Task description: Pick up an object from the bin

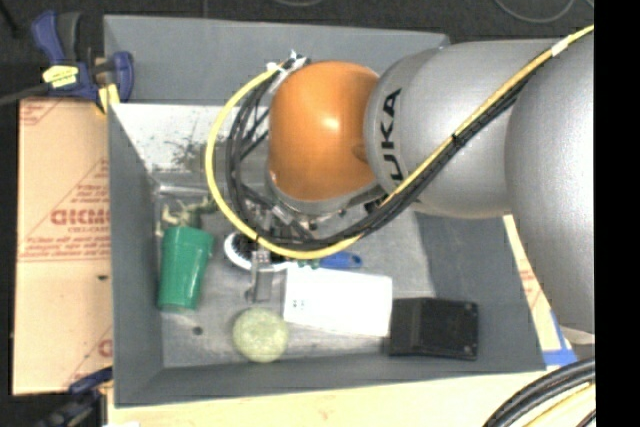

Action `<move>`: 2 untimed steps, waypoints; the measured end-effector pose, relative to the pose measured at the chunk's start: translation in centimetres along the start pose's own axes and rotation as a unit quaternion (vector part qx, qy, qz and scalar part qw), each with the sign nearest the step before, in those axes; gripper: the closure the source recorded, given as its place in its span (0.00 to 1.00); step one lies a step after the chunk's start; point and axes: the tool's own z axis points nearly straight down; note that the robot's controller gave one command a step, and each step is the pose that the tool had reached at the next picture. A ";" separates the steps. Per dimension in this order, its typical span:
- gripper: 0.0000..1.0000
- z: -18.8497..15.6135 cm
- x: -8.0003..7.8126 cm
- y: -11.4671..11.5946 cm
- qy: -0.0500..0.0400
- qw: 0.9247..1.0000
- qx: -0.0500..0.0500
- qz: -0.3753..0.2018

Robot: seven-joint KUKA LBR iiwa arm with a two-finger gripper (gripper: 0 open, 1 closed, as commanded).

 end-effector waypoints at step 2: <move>0.00 5.9 -3.2 -2.9 -0.006 0.998 -0.001 0.064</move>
Offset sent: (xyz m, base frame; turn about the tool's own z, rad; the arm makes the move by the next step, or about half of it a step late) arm 0.0489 -0.0476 -0.1073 0.2160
